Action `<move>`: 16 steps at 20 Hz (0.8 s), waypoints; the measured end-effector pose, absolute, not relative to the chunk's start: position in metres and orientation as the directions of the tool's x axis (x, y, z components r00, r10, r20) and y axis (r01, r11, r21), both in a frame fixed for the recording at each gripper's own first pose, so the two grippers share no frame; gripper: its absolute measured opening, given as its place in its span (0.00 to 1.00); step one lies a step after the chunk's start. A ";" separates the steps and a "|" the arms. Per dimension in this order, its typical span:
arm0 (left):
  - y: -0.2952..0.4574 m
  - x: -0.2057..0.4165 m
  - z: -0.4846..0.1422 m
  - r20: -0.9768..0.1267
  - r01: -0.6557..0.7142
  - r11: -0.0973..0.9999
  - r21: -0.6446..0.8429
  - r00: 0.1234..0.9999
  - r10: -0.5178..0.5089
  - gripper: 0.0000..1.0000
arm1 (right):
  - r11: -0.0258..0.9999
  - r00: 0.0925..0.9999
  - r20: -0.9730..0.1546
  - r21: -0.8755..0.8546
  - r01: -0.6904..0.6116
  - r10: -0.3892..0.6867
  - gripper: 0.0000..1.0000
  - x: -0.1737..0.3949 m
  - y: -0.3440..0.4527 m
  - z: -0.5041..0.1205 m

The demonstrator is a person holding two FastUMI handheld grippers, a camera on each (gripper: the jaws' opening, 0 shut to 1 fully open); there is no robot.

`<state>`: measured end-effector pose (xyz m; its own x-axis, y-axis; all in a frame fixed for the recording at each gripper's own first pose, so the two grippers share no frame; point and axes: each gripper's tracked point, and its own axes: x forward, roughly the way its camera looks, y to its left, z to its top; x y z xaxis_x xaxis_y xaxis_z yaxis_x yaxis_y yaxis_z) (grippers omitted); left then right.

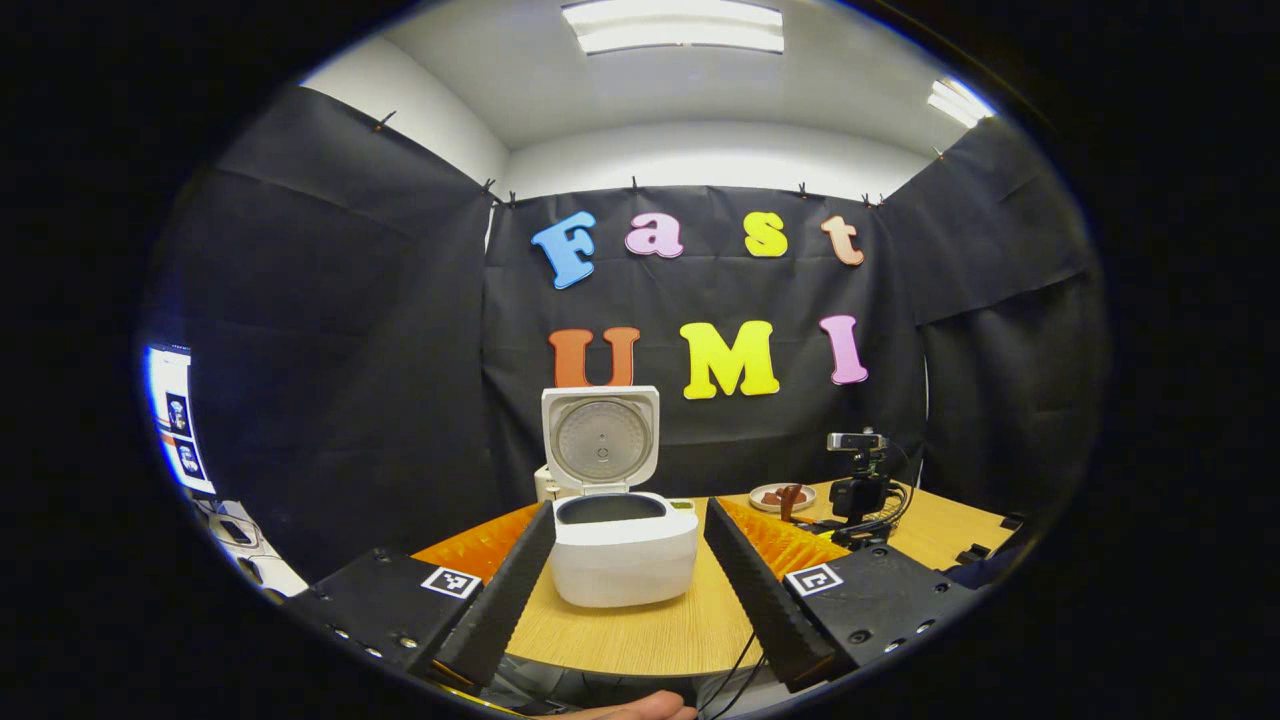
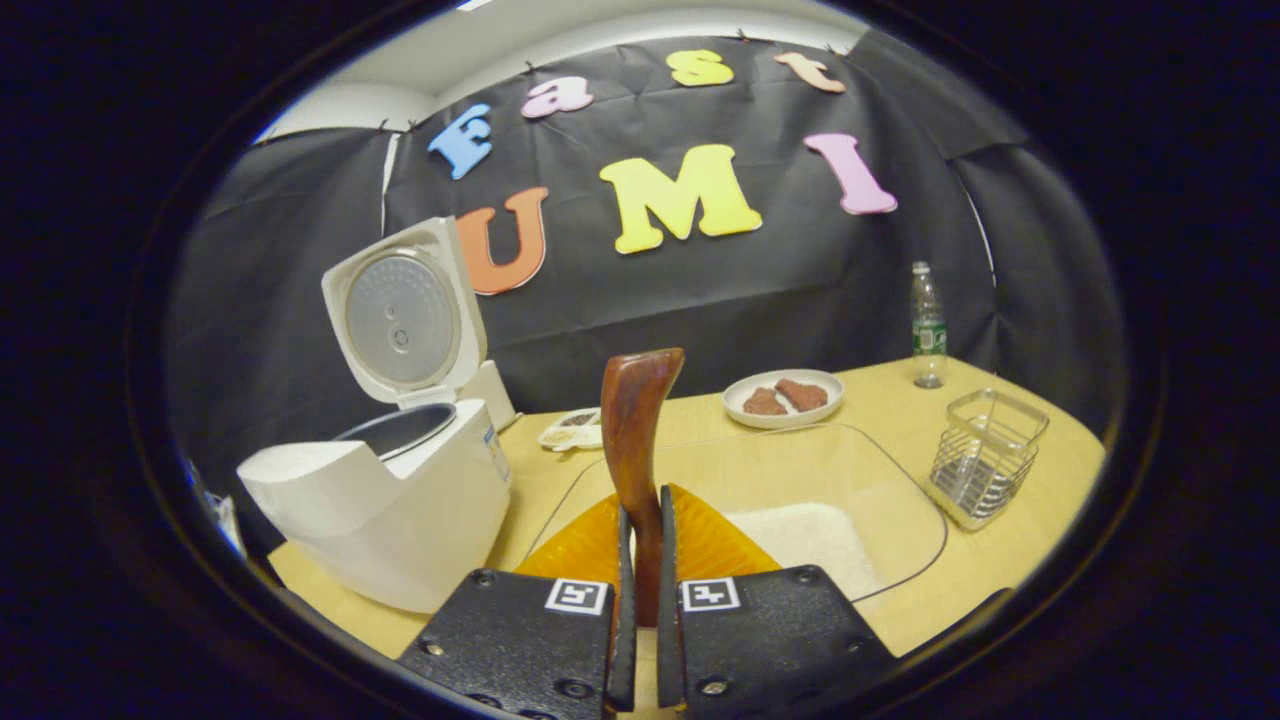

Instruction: Close the left gripper, press the button to open the rice cooker; take a wooden spoon from the chopstick holder with the right hand, scoop a spoonful of rice and pour it into the rice cooker, then put the wooden spoon back into the chopstick holder.

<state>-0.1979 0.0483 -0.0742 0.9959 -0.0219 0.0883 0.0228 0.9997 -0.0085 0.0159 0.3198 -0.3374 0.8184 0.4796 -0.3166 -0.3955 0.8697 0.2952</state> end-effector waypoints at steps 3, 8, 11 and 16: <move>0.046 -0.197 -0.077 0.082 0.026 1.000 -0.005 0.996 -0.026 0.95 | 0.836 0.780 -0.358 0.413 -0.362 0.514 0.13 0.016 0.318 -0.335; 0.045 -0.198 -0.081 0.077 0.028 1.000 0.005 0.997 -0.028 0.95 | 0.760 0.760 -0.345 0.584 -0.286 0.551 0.10 0.030 0.299 -0.328; 0.046 -0.197 -0.082 0.074 0.025 1.000 -0.001 0.997 -0.025 0.95 | 0.719 0.774 -0.337 0.663 -0.209 0.536 0.10 0.042 0.279 -0.326; 0.049 -0.197 -0.085 0.072 0.018 1.000 -0.010 0.997 -0.017 0.95 | 0.599 0.792 -0.297 0.793 -0.105 0.533 0.10 0.057 0.249 -0.319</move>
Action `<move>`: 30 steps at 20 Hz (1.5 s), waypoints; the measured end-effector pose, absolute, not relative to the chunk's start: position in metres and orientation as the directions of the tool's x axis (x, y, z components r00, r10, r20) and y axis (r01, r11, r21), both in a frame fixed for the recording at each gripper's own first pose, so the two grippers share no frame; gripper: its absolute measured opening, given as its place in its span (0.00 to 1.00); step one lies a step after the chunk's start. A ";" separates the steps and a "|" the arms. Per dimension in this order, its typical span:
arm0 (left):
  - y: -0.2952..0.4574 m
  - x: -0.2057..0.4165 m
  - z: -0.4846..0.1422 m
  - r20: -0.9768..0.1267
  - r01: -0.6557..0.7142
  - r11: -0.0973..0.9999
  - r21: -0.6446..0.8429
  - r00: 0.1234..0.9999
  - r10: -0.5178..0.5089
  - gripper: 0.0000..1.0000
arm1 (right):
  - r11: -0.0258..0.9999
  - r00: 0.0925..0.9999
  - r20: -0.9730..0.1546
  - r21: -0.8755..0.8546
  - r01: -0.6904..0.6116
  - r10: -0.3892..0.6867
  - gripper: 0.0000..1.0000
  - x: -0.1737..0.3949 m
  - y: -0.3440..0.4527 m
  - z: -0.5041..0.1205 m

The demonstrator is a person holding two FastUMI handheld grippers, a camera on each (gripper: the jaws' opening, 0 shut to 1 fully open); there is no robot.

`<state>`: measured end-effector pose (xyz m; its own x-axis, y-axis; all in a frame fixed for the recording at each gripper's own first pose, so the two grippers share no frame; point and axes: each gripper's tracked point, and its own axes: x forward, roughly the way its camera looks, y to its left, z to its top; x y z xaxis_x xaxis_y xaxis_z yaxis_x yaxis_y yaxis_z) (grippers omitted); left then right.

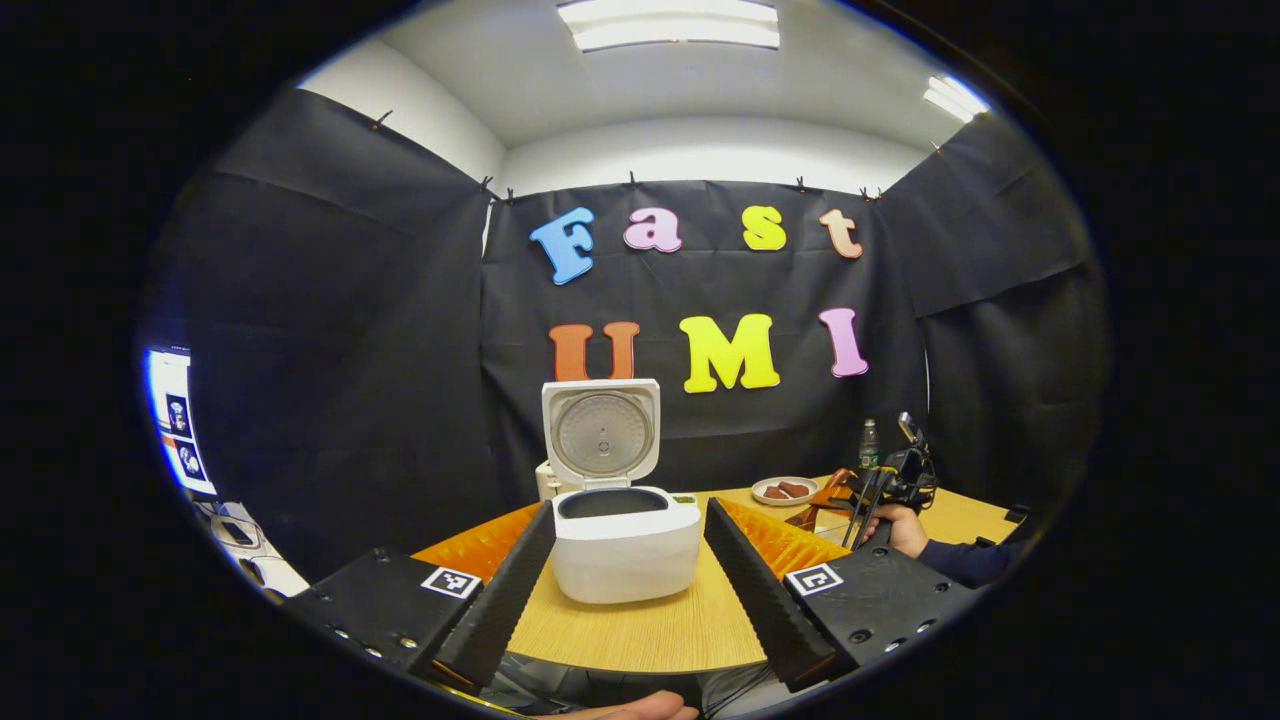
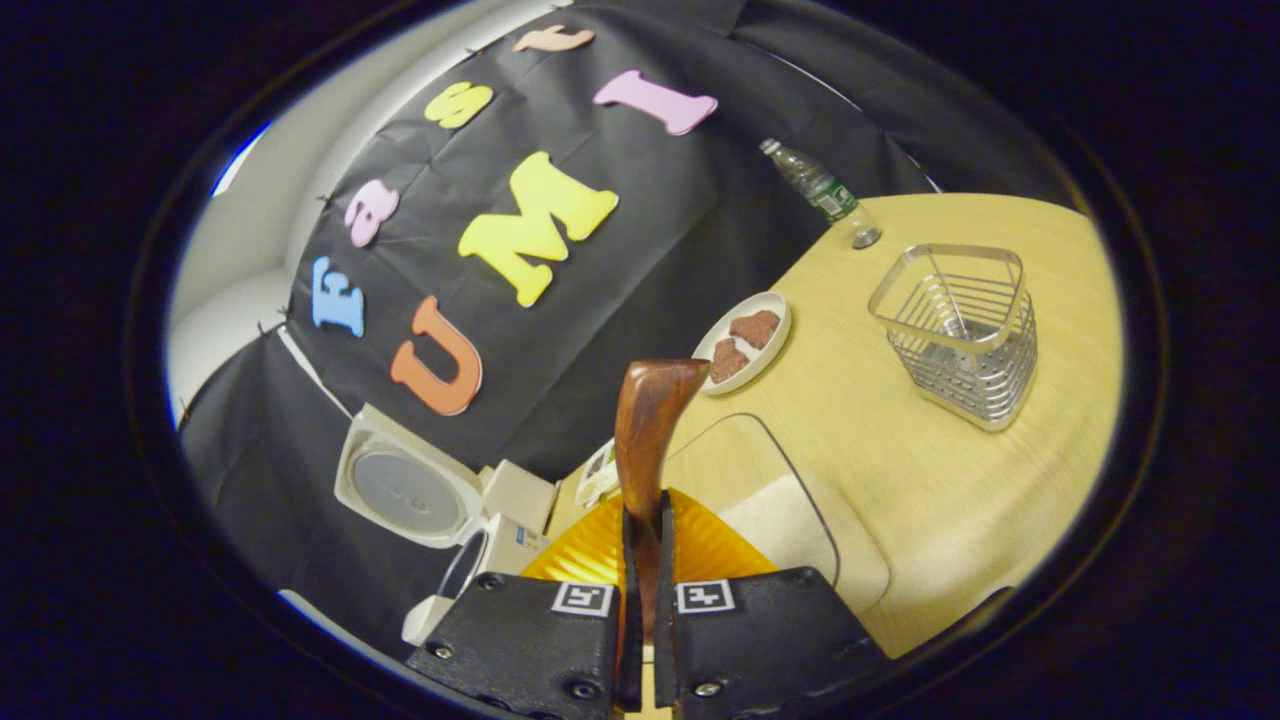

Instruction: Close the left gripper, press the button to open the rice cooker; take a wooden spoon from the chopstick holder with the right hand, scoop a spoonful of rice and pour it into the rice cooker, then put the wooden spoon back into the chopstick holder.

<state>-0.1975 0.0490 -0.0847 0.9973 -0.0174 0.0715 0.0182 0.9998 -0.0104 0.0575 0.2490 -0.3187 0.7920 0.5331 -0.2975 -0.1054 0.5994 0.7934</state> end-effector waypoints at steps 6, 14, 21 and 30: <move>0.050 -0.195 -0.089 0.060 0.017 1.000 -0.016 0.998 -0.016 0.95 | 0.412 0.787 -0.251 0.911 -0.004 0.564 0.09 0.067 0.239 -0.312; 0.063 -0.197 -0.089 0.060 -0.004 1.000 -0.017 0.998 0.005 0.95 | 0.142 0.749 -0.150 0.987 0.075 0.645 0.10 0.072 0.259 -0.274; 0.092 -0.198 -0.095 0.015 -0.035 0.998 -0.044 0.999 0.036 0.95 | 0.106 0.703 -0.071 0.994 -0.006 0.708 0.09 0.066 0.322 -0.193; 0.128 -0.209 -0.086 0.006 -0.063 0.995 -0.077 0.998 0.063 0.95 | 0.280 0.687 -0.114 0.951 -0.134 0.718 0.09 0.070 0.437 -0.126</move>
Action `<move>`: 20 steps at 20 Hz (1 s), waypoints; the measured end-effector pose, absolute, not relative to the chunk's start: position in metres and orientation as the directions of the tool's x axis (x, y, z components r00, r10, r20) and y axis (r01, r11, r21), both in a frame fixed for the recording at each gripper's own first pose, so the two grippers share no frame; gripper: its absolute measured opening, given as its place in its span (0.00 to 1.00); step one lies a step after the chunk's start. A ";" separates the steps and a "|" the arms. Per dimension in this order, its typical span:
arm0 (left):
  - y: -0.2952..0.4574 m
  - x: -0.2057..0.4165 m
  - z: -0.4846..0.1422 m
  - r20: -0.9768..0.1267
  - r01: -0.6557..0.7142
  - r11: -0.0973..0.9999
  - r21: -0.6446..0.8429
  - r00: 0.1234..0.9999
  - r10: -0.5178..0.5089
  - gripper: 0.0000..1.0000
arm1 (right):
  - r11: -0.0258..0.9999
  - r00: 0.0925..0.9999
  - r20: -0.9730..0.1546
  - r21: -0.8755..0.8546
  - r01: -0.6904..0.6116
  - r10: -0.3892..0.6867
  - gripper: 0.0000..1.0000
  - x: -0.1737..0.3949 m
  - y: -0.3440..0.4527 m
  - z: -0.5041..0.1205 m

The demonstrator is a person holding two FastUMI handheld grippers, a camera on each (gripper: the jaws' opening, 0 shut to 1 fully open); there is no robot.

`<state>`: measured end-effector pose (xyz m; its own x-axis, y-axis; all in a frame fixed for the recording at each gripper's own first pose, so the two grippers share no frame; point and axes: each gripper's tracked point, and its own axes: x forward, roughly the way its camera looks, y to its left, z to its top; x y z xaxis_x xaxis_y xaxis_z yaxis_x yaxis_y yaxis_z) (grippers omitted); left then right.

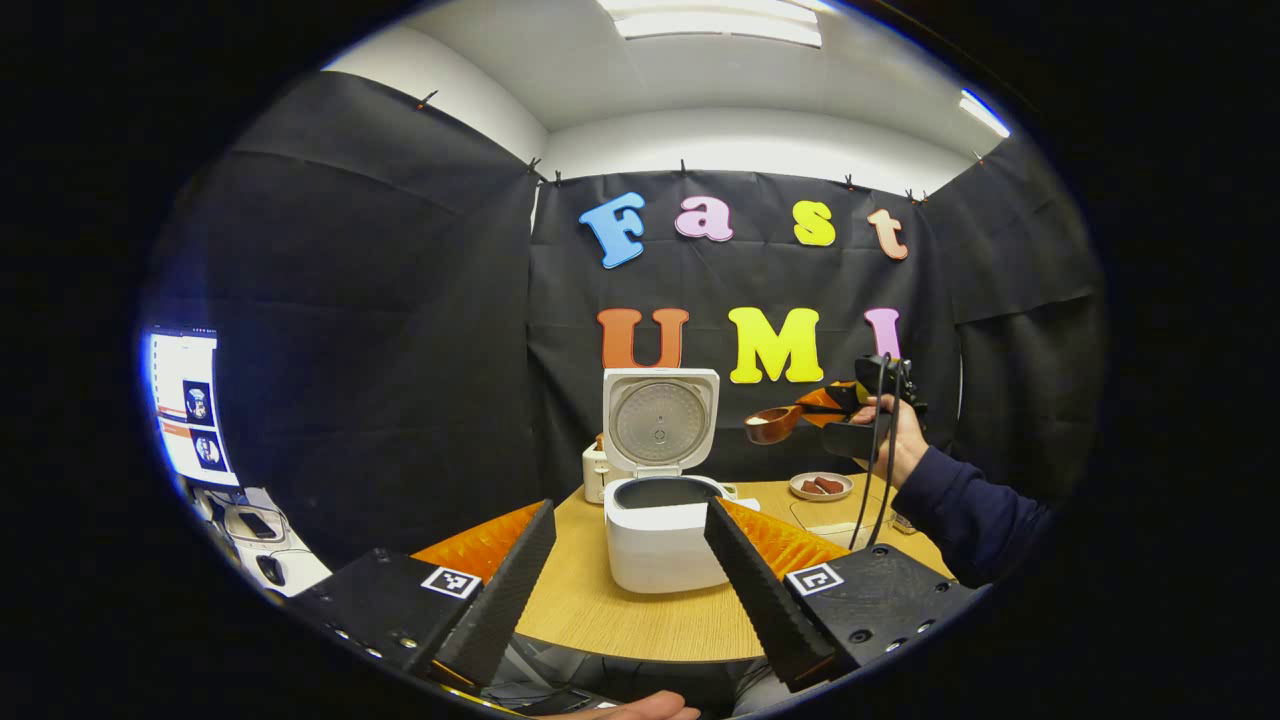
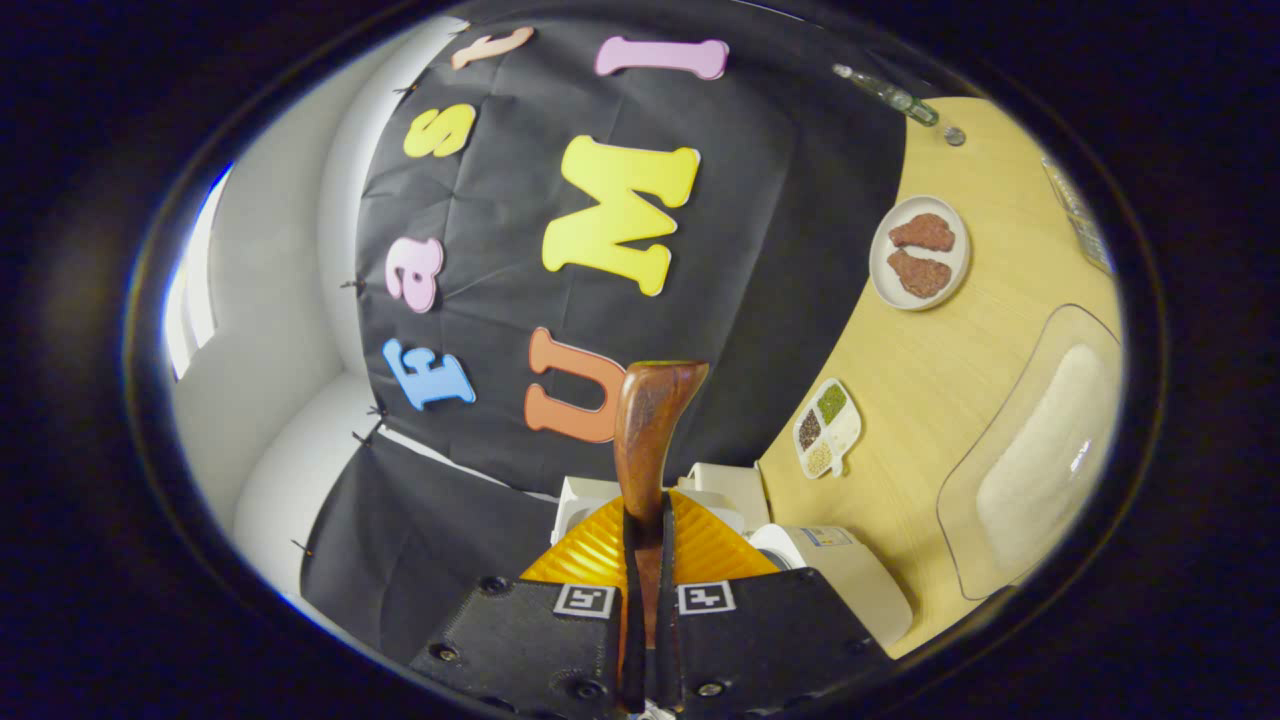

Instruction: Close the left gripper, press the button to open the rice cooker; take a wooden spoon from the chopstick holder with the right hand, scoop a spoonful of rice and pour it into the rice cooker, then put the wooden spoon back into the chopstick holder.

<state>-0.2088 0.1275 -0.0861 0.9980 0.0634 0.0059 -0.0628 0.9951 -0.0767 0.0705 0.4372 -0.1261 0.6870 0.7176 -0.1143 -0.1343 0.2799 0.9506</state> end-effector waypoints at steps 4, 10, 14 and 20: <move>0.148 -0.215 -0.091 -0.001 -0.084 0.994 -0.075 0.996 0.084 0.95 | 0.429 0.674 -0.175 0.874 -0.229 0.717 0.10 0.063 0.492 -0.129; 0.163 -0.228 -0.090 0.017 -0.101 0.992 -0.078 0.995 0.103 0.95 | 0.585 0.681 -0.199 0.707 -0.399 0.705 0.10 0.053 0.545 -0.127; 0.165 -0.232 -0.088 0.033 -0.101 0.991 -0.087 0.994 0.105 0.95 | 0.677 0.716 -0.187 0.546 -0.494 0.673 0.10 0.046 0.560 -0.122; 0.162 -0.236 -0.090 0.031 -0.104 0.991 -0.086 0.994 0.107 0.95 | 0.755 0.747 -0.126 0.197 -0.626 0.652 0.10 0.034 0.577 -0.123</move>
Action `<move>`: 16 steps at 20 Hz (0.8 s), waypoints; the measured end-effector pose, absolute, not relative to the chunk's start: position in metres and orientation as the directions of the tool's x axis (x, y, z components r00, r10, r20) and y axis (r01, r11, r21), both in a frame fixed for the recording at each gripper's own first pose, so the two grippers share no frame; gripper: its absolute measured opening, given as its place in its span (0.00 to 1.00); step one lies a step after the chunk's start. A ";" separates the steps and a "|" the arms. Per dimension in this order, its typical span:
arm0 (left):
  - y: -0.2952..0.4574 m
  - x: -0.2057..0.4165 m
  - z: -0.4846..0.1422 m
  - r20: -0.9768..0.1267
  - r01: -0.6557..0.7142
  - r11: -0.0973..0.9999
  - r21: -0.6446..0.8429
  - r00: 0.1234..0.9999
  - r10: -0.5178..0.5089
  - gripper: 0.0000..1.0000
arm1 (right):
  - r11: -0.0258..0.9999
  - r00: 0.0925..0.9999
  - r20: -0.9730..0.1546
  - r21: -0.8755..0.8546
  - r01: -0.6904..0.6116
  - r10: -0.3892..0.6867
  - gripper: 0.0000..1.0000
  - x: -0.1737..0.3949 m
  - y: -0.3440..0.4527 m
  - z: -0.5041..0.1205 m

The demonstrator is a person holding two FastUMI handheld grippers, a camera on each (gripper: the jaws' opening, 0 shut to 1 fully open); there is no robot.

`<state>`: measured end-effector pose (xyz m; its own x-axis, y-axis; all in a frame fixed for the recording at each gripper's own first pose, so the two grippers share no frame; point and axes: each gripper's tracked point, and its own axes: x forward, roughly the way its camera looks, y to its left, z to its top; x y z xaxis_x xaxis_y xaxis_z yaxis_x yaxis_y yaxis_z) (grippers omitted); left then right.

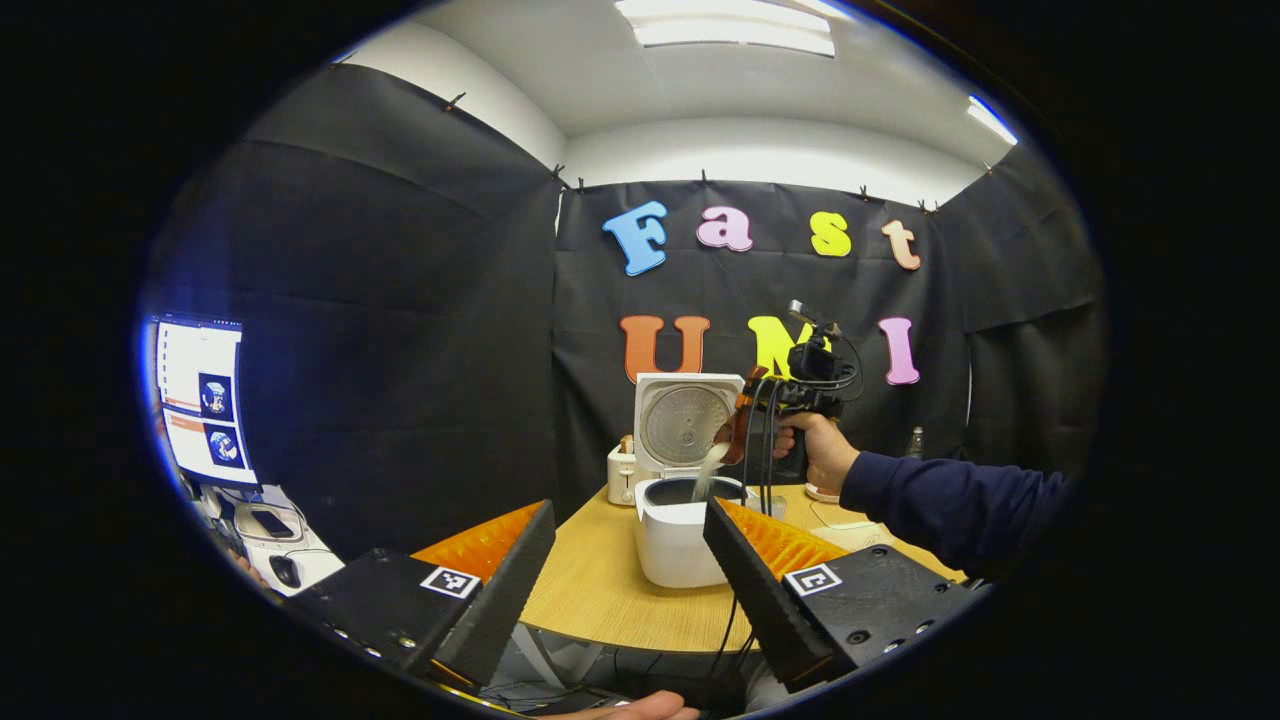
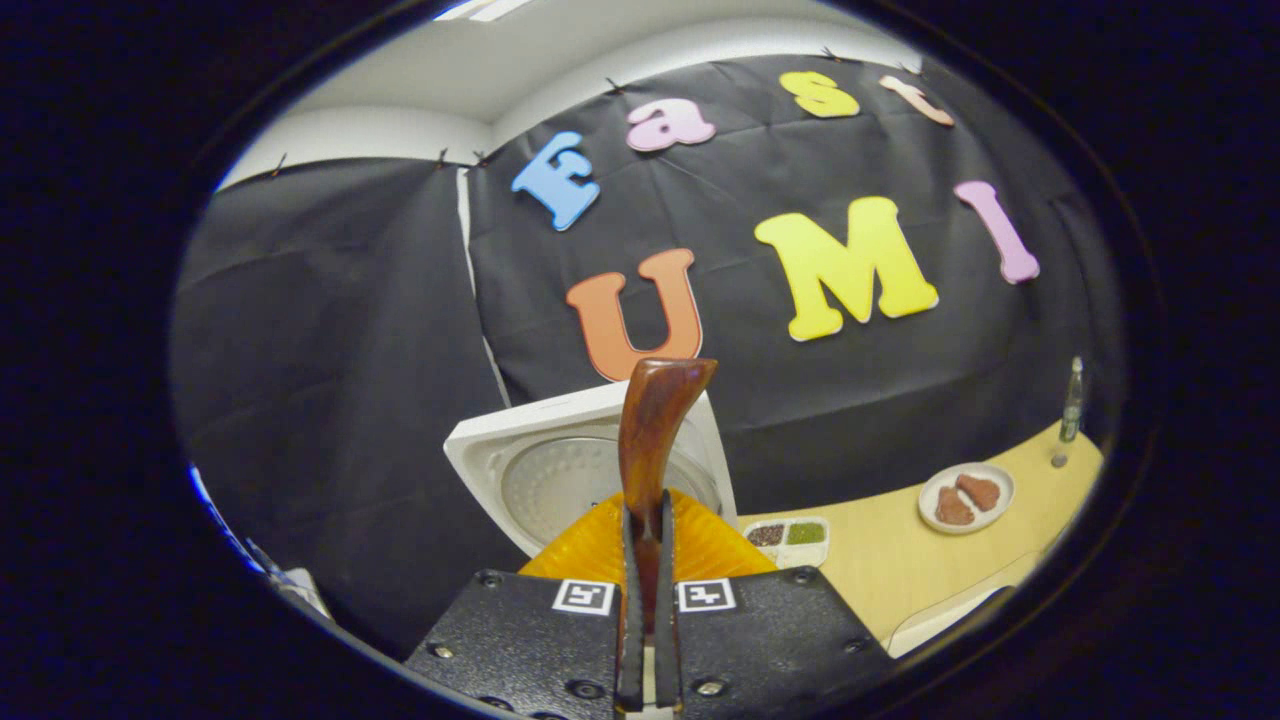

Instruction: Close the left gripper, press the button to open the rice cooker; take a wooden spoon from the chopstick holder with the right hand, scoop a spoonful of rice and pour it into the rice cooker, then put the wooden spoon back into the chopstick holder.

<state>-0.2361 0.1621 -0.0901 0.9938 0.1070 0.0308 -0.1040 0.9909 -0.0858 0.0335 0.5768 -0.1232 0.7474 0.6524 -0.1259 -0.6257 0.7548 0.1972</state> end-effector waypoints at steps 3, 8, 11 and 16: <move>0.161 -0.239 -0.090 0.038 -0.106 0.990 -0.094 0.993 0.110 0.95 | 0.741 0.735 -0.108 0.028 -0.671 0.670 0.10 0.018 0.587 -0.134; 0.158 -0.237 -0.087 0.050 -0.093 0.992 -0.090 0.994 0.098 0.95 | 0.653 0.699 -0.062 -0.307 -0.693 0.712 0.10 -0.008 0.601 -0.138; 0.148 -0.233 -0.091 0.037 -0.078 0.993 -0.088 0.996 0.082 0.95 | 0.637 0.689 -0.048 -0.338 -0.693 0.723 0.10 -0.016 0.595 -0.133; 0.136 -0.232 -0.087 0.042 -0.070 0.995 -0.074 0.996 0.073 0.95 | 0.681 0.719 -0.014 -0.309 -0.664 0.694 0.10 -0.008 0.568 -0.110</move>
<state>-0.2319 0.1359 -0.0870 0.9964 0.0733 0.0421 -0.0701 0.9948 -0.0741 -0.0078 0.5676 -0.1104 0.7195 0.6944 -0.0139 -0.6637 0.6814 -0.3085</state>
